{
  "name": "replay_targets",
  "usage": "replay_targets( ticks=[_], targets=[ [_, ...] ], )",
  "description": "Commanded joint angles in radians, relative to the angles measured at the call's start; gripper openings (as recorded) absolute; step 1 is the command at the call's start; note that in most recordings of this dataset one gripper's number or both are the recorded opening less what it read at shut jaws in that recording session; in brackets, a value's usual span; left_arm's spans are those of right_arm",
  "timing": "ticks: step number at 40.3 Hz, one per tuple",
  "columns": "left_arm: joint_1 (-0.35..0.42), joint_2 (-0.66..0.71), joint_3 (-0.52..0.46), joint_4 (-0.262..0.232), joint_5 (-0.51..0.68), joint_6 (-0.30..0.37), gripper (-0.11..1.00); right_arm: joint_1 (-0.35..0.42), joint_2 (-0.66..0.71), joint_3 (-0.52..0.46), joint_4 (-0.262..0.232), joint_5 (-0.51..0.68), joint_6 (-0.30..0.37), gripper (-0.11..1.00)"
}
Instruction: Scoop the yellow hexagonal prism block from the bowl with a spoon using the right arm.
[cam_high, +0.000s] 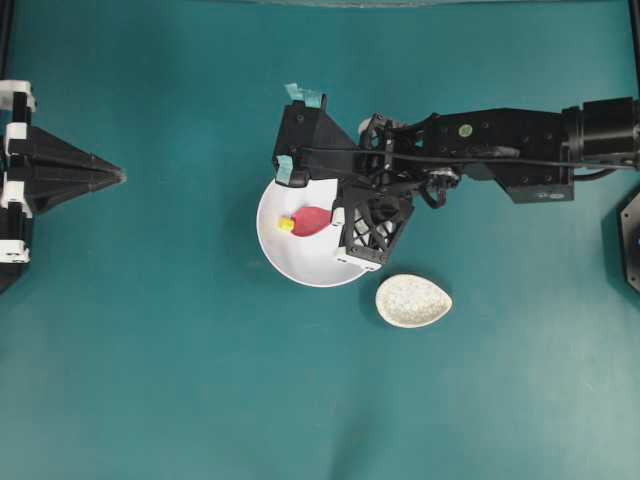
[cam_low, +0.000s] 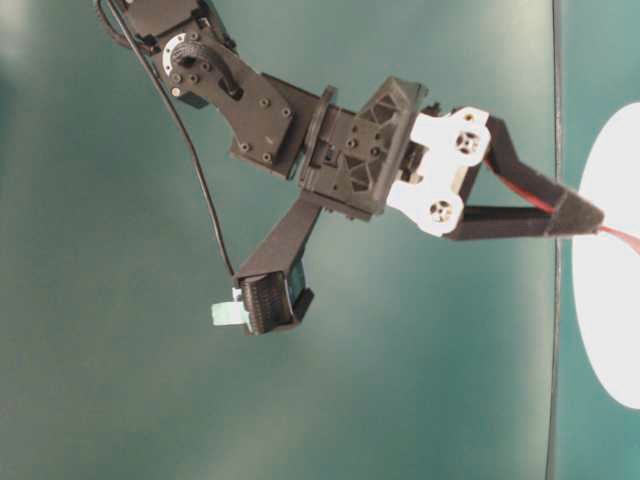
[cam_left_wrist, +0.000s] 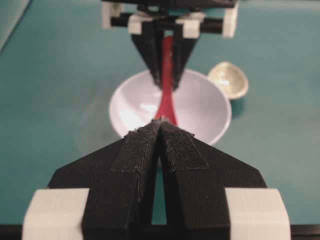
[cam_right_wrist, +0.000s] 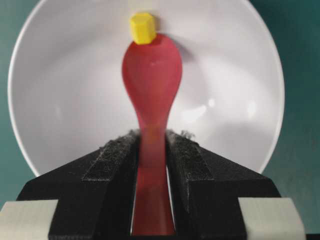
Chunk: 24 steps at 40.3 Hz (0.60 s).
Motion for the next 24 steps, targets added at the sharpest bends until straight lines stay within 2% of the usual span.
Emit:
replay_targets(
  ticks=[1, 24],
  targets=[
    [0.005, 0.003, -0.029, 0.003, -0.003, 0.0, 0.01, 0.002, -0.014, -0.023, 0.002, -0.026, -0.002, 0.23],
    [0.003, 0.003, -0.029, 0.003, -0.003, 0.0, 0.01, 0.002, -0.014, -0.023, 0.0, -0.084, 0.0, 0.23]
  ],
)
